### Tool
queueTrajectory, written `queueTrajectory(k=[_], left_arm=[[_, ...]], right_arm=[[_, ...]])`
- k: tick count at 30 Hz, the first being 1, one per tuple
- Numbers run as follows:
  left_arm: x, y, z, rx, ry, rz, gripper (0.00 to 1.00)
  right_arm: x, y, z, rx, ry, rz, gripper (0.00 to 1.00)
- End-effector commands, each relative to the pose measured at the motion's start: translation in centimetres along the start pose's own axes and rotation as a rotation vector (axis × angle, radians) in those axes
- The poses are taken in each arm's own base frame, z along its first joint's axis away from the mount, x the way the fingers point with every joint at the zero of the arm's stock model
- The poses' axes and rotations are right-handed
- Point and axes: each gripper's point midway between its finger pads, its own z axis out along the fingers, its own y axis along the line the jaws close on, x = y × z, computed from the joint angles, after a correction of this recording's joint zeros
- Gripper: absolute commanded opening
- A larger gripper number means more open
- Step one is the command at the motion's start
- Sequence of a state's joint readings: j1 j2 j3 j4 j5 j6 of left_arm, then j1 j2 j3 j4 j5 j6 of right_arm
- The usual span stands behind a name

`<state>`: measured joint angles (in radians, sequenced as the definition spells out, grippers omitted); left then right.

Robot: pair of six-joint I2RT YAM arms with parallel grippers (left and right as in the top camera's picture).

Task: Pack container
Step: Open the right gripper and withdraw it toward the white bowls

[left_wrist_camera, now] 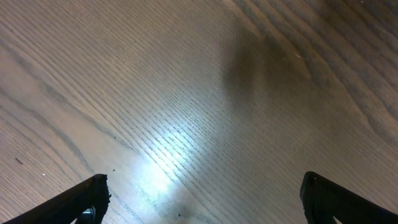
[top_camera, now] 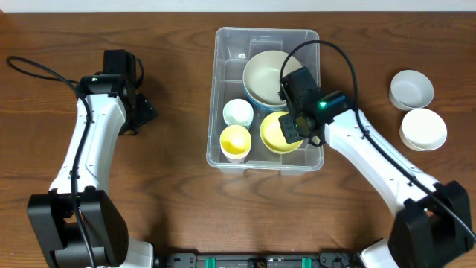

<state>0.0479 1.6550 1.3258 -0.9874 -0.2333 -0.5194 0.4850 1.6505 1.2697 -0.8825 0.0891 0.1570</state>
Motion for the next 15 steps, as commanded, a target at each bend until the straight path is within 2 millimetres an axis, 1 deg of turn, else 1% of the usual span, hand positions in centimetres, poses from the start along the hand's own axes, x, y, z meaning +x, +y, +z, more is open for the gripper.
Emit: queueTrajectory(k=[1, 2, 4, 5, 6, 7, 9, 10, 11, 13, 15], left_arm=[[-0.1, 0.3, -0.1, -0.013, -0.007, 0.002, 0.98], [-0.1, 0.3, -0.1, -0.013, -0.007, 0.001, 0.98], [-0.1, 0.3, -0.1, -0.013, -0.007, 0.002, 0.98], [-0.1, 0.3, -0.1, -0.013, -0.007, 0.001, 0.98], [-0.1, 0.3, -0.1, -0.013, -0.007, 0.002, 0.98], [-0.1, 0.3, -0.1, -0.013, -0.007, 0.001, 0.98], [-0.1, 0.3, -0.1, -0.013, -0.007, 0.001, 0.98], [-0.1, 0.3, -0.1, -0.013, -0.007, 0.001, 0.98], [-0.1, 0.3, -0.1, -0.013, -0.007, 0.002, 0.98], [-0.1, 0.3, -0.1, -0.013, -0.007, 0.002, 0.98], [-0.1, 0.3, -0.1, -0.013, -0.007, 0.002, 0.98]], right_arm=[[-3.3, -1.4, -6.0, 0.015, -0.18, 0.094, 0.3], [-3.6, -2.2, -7.2, 0.027, -0.21, 0.125, 0.3], [-4.0, -4.4, -10.0, 0.062, -0.279, 0.211, 0.31], [-4.0, -5.4, -10.9, 0.076, -0.303, 0.246, 0.31], [-3.8, -7.2, -12.3, 0.102, -0.339, 0.308, 0.36], [-3.4, -8.8, -13.4, 0.128, -0.363, 0.369, 0.4], [-2.2, -12.1, -15.1, 0.177, -0.394, 0.482, 0.43], [-1.6, -13.6, -15.7, 0.199, -0.402, 0.534, 0.47], [-0.7, -15.6, -16.3, 0.227, -0.409, 0.602, 0.5], [1.0, -18.8, -16.9, 0.279, -0.408, 0.724, 0.59], [3.1, -22.3, -17.2, 0.336, -0.396, 0.866, 0.7]])
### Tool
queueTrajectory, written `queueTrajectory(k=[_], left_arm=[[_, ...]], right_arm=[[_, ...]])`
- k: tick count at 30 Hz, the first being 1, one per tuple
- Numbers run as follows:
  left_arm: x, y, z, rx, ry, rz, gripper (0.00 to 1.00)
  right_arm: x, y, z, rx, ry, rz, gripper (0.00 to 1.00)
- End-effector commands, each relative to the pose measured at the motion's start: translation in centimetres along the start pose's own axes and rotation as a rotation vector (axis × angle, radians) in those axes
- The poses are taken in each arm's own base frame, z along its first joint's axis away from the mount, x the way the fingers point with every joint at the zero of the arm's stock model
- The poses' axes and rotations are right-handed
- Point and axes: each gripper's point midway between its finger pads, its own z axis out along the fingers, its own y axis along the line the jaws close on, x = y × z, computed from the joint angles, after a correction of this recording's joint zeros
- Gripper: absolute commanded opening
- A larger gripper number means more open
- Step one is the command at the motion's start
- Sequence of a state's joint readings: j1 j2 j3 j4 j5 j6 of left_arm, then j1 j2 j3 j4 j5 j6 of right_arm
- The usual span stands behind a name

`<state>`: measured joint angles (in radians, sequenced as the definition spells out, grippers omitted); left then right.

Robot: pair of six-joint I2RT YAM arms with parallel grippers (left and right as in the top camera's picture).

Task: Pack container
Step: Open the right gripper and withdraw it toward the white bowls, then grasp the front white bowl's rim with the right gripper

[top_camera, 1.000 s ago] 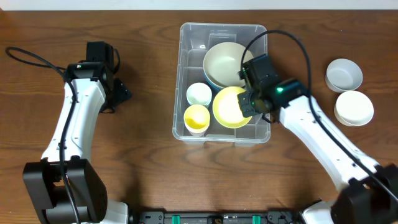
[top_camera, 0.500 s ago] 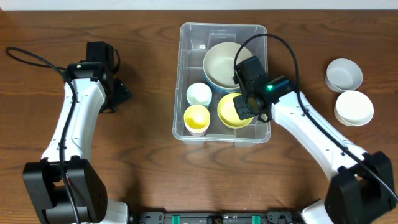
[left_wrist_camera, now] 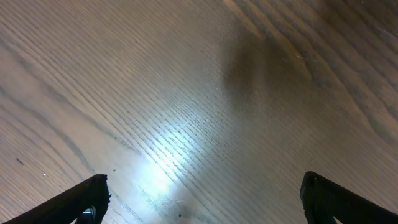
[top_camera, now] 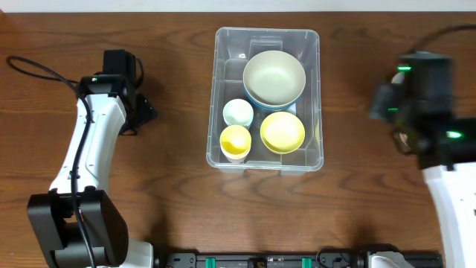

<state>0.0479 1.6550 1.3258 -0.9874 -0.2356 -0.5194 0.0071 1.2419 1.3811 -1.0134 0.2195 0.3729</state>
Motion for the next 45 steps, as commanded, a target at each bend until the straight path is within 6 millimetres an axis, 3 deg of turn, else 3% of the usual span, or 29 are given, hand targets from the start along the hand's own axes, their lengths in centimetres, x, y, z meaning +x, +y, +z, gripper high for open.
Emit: queueTrajectory(k=[1, 3, 5, 14, 20, 26, 37, 45], left_arm=[[-0.1, 0.3, -0.1, -0.011, -0.006, 0.001, 0.98], [-0.1, 0.3, -0.1, -0.011, -0.006, 0.001, 0.98], [-0.1, 0.3, -0.1, -0.012, -0.006, 0.002, 0.98], [-0.1, 0.3, -0.1, -0.012, -0.006, 0.002, 0.98], [-0.1, 0.3, -0.1, -0.011, -0.007, 0.001, 0.98], [-0.1, 0.3, -0.1, -0.011, -0.007, 0.001, 0.98], [-0.1, 0.3, -0.1, -0.011, -0.007, 0.001, 0.98], [-0.1, 0.3, -0.1, -0.011, -0.007, 0.001, 0.98]], right_arm=[[-0.8, -5.5, 0.9, 0.136, -0.001, 0.206, 0.74], [-0.6, -8.5, 1.8, 0.203, 0.01, 0.295, 0.88], [0.2, -11.0, 3.2, 0.252, 0.038, 0.37, 0.96], [7.1, -15.8, 12.4, 0.247, 0.216, 0.569, 0.96], [10.5, -17.2, 16.8, 0.176, 0.262, 0.664, 0.92], [12.4, -18.2, 18.6, 0.183, 0.27, 0.69, 0.8], [13.1, -18.5, 20.7, 0.183, 0.273, 0.691, 0.66], [13.5, -18.6, 21.0, 0.183, 0.286, 0.678, 0.24]])
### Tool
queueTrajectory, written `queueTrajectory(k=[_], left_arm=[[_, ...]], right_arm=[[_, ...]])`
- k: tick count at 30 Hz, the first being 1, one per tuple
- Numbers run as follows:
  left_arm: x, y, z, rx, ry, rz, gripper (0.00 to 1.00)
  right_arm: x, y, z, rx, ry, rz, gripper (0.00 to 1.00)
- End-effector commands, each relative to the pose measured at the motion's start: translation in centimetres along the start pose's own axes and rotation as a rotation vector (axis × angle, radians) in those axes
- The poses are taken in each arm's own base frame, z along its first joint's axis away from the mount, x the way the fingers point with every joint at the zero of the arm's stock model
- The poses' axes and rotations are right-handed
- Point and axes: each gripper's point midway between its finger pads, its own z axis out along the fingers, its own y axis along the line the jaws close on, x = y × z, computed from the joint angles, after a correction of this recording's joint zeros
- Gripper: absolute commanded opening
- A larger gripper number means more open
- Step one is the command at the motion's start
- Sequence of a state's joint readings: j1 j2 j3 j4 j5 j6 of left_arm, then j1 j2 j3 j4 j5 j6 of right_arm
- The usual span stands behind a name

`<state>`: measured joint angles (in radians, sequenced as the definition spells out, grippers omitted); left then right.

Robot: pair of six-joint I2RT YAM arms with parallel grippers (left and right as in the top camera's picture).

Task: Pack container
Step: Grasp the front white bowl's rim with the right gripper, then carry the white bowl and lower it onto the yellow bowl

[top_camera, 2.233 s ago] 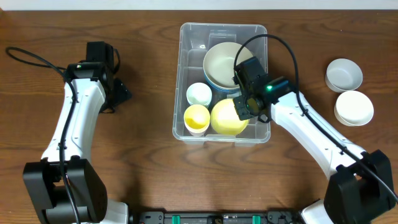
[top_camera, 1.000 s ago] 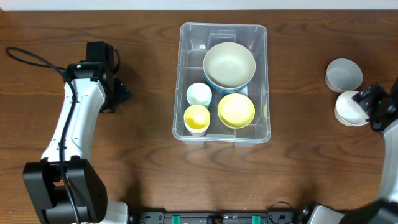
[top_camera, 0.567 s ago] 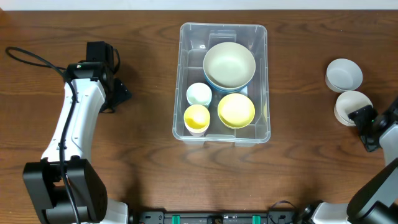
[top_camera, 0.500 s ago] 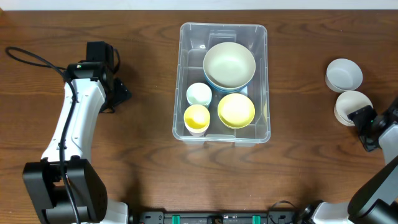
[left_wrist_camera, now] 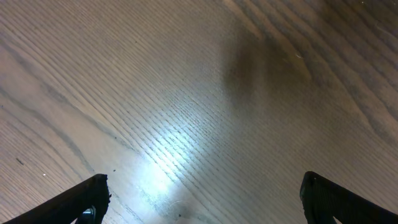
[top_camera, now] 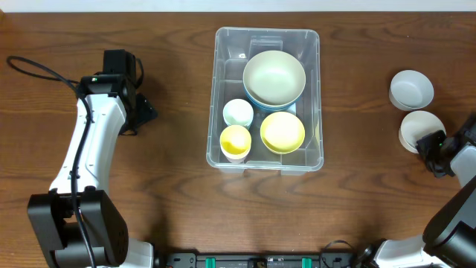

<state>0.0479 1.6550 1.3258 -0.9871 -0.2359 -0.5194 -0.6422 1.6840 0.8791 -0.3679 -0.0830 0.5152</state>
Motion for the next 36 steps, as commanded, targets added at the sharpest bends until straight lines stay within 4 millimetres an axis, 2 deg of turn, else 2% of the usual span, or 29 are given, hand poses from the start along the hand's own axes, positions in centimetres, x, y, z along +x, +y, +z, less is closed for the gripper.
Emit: queueTrajectory(k=[1, 6, 10, 12, 15, 19, 22, 24, 27, 30, 33, 36], left_arm=[[-0.1, 0.3, -0.1, -0.01, -0.007, 0.001, 0.98], [-0.1, 0.3, -0.1, -0.011, -0.007, 0.001, 0.98], [-0.1, 0.3, -0.1, -0.01, -0.007, 0.001, 0.98], [-0.1, 0.3, -0.1, -0.01, -0.007, 0.002, 0.98], [-0.1, 0.3, -0.1, -0.01, -0.007, 0.001, 0.98], [-0.1, 0.3, -0.1, -0.01, -0.007, 0.001, 0.98], [-0.1, 0.3, -0.1, -0.01, -0.007, 0.001, 0.98], [-0.1, 0.3, -0.1, -0.01, -0.007, 0.001, 0.98], [-0.1, 0.3, -0.1, -0.01, -0.007, 0.001, 0.98], [-0.1, 0.3, -0.1, -0.01, -0.007, 0.001, 0.98], [-0.1, 0.3, -0.1, -0.01, -0.007, 0.001, 0.98], [-0.1, 0.3, -0.1, -0.01, -0.007, 0.001, 0.98]], right_arm=[[0.3, -0.4, 0.2, 0.003, 0.011, -0.011, 0.2], [0.4, 0.9, -0.7, -0.061, 0.018, -0.082, 0.12], [0.2, 3.3, -4.0, -0.168, -0.017, -0.136, 0.06], [0.2, 5.2, -6.5, -0.237, -0.056, -0.213, 0.04], [1.4, 9.5, -11.8, -0.403, -0.107, -0.353, 0.01], [4.6, 14.5, -19.5, -0.562, -0.177, -0.551, 0.01], [7.4, 17.4, -24.0, -0.646, -0.24, -0.699, 0.01], [9.2, 19.0, -26.2, -0.673, -0.282, -0.779, 0.01], [12.1, 20.9, -27.8, -0.679, -0.322, -0.9, 0.01], [14.7, 22.1, -27.9, -0.665, -0.331, -0.98, 0.01], [18.0, 23.4, -26.7, -0.633, -0.318, -1.09, 0.01], [20.3, 24.1, -24.7, -0.571, -0.298, -1.172, 0.01]])
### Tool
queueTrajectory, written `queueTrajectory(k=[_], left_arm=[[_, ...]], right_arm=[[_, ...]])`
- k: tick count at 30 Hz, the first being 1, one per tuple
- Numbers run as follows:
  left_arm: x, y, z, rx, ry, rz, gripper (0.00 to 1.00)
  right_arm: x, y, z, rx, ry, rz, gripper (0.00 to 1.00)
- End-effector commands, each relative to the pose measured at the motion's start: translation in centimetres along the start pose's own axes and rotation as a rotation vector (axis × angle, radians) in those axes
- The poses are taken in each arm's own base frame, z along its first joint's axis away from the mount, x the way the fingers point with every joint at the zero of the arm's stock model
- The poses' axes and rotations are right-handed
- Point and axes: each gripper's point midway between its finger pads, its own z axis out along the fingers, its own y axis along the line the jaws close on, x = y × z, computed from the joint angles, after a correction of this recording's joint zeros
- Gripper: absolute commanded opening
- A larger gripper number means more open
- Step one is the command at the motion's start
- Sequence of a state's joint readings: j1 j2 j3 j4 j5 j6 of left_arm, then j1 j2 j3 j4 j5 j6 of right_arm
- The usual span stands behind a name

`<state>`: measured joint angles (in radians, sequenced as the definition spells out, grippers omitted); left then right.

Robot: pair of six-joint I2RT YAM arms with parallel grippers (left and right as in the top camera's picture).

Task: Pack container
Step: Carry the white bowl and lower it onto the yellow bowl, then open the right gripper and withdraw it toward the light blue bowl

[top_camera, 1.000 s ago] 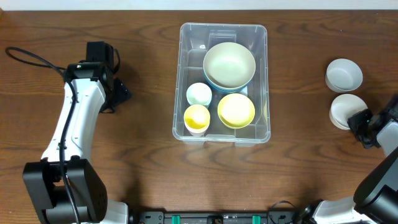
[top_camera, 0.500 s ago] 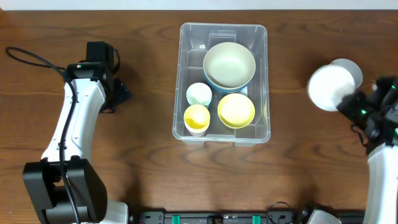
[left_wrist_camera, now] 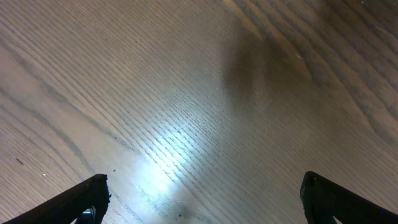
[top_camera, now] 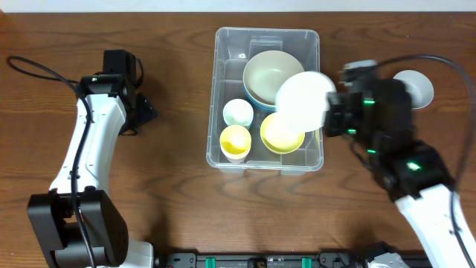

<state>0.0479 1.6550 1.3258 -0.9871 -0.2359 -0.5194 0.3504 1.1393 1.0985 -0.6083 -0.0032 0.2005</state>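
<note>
The clear plastic container point(top_camera: 223, 97) stands mid-table. It holds a large pale green bowl point(top_camera: 269, 73), a small white cup point(top_camera: 238, 112), a yellow cup point(top_camera: 234, 141) and a yellow bowl point(top_camera: 279, 135). My right gripper point(top_camera: 329, 113) is shut on the rim of a white bowl point(top_camera: 302, 100), which hangs tilted over the container's right side. A second white bowl point(top_camera: 415, 87) sits on the table at the right. My left gripper point(top_camera: 144, 112) is far left of the container. It is open over bare wood point(left_wrist_camera: 202, 208), with nothing between its fingers point(left_wrist_camera: 87, 198).
The brown wooden table point(top_camera: 171, 201) carries everything. The left arm's black cable point(top_camera: 33, 68) loops across the far left. The right arm's cable point(top_camera: 439, 63) arcs over the second white bowl.
My right gripper was at the nearer white bowl by the right table edge. It now holds that bowl over the container's right side. The left arm has not moved.
My right gripper was down in the container at the yellow bowl. Then it was out over the two white bowls on the right, then at the nearer one. It has now taken that bowl over the container, leaving one white bowl on the table.
</note>
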Motion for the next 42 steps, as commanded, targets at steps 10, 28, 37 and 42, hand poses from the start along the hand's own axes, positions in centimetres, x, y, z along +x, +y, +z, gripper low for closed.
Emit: queueTrajectory(k=[10, 28, 37, 42], left_arm=[[-0.1, 0.3, -0.1, -0.01, -0.007, 0.002, 0.98], [-0.1, 0.3, -0.1, -0.011, -0.007, 0.001, 0.98], [-0.1, 0.3, -0.1, -0.01, -0.007, 0.001, 0.98], [-0.1, 0.3, -0.1, -0.01, -0.007, 0.001, 0.98]], right_arm=[[6.5, -0.1, 8.6, 0.182, 0.266, -0.166, 0.01], [0.2, -3.2, 2.6, 0.32, 0.121, -0.013, 0.49], [-2.8, -14.7, -4.7, 0.566, -0.032, 0.329, 0.52], [-0.5, -21.0, -6.2, 0.658, 0.003, 0.516, 0.47]])
